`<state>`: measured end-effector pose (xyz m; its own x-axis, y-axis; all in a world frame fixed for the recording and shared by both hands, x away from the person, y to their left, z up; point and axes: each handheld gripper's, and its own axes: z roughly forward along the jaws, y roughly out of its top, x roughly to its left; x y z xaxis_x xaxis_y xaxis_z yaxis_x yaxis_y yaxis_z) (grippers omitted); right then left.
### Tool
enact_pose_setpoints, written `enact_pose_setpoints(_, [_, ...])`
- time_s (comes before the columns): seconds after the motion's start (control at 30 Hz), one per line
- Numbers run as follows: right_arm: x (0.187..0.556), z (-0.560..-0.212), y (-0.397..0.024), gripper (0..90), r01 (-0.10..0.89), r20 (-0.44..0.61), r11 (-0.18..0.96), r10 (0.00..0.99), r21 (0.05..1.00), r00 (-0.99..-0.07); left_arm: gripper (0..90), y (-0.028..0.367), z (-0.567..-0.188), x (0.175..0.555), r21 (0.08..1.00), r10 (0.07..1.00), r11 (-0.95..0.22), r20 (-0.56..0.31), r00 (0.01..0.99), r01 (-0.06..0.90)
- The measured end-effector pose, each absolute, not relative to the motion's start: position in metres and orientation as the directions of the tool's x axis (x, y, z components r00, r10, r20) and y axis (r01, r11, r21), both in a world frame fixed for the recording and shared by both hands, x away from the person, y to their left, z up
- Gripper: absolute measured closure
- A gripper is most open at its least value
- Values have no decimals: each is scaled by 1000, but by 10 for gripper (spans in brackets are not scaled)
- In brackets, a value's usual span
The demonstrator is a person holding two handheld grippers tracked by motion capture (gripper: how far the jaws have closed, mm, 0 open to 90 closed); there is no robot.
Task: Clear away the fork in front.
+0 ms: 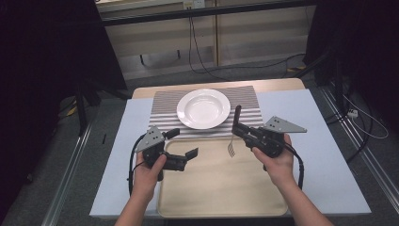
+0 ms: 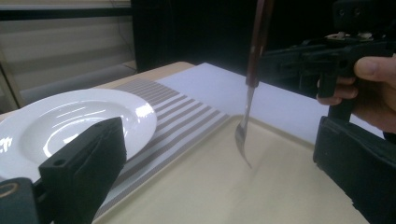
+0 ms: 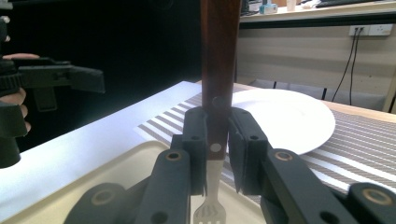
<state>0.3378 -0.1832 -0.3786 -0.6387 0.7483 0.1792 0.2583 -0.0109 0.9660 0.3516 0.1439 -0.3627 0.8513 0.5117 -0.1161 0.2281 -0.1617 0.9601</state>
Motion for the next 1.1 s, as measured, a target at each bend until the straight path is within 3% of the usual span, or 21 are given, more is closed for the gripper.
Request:
enact_pose_setpoints(0.7, [334, -386, -166, 777, 275, 189, 8, 709, 961, -680, 33, 114, -353, 363, 963, 539, -157, -103, 836, 220])
enact_pose_setpoints(1.1, [331, -386, -155, 777, 271, 180, 23, 691, 962, -700, 117, 98, -349, 366, 965, 540, -156, -97, 836, 212])
